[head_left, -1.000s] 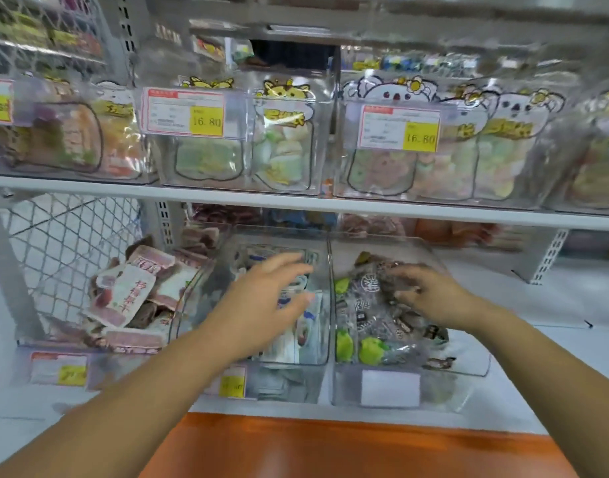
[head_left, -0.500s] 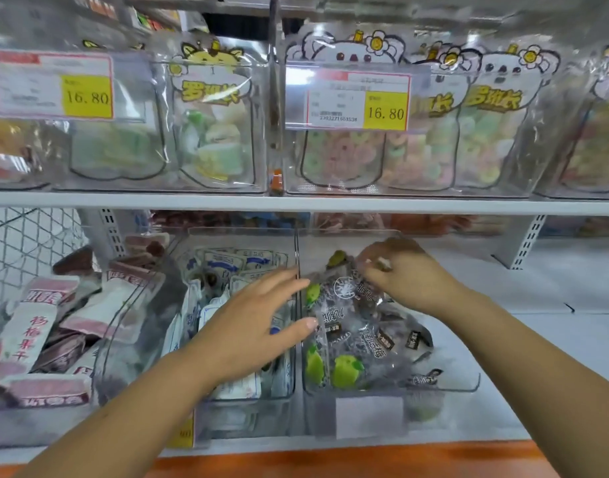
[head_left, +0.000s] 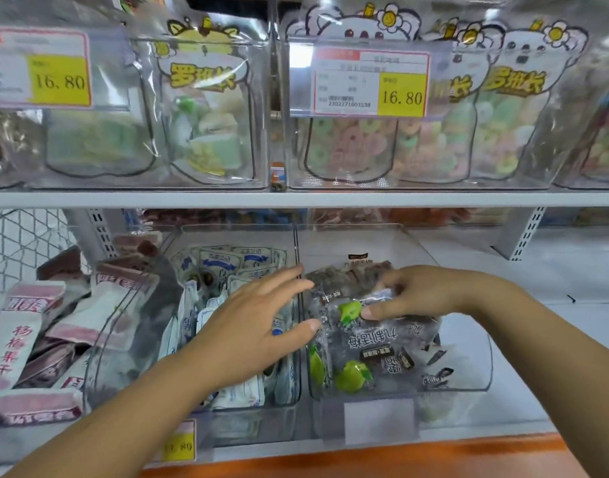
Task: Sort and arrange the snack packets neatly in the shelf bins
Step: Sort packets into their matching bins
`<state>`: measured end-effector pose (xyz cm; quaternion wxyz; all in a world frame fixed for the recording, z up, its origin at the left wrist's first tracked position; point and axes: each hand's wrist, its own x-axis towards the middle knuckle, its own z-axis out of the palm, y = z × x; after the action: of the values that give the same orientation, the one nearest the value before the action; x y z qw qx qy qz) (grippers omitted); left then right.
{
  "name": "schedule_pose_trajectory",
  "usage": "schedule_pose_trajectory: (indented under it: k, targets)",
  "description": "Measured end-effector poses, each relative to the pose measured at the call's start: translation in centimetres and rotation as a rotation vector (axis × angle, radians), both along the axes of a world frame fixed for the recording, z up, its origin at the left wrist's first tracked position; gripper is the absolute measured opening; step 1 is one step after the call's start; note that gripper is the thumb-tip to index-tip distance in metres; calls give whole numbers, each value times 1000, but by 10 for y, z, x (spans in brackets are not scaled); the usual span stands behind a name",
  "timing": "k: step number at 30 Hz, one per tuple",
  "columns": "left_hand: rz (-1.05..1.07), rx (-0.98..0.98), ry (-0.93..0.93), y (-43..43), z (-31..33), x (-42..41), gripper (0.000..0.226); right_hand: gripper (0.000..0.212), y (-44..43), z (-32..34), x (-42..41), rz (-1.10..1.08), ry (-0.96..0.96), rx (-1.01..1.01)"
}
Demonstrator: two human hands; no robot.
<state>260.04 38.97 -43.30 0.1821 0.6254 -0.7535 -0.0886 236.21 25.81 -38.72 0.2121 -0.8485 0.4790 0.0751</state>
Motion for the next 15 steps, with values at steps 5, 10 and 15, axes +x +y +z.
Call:
schedule_pose_trajectory:
  k: [5,10,15]
  targets:
    - [10,-39,-21,-1,-4,-2,70,63,10,8,7,0,-11,44]
    - [15,-50,-18,3,-5,-5,69,70,4,-4,35,-28,39,-153]
    - [16,-55,16,2,-9,-4,71,79,-6,-28,49,42,-226,-176]
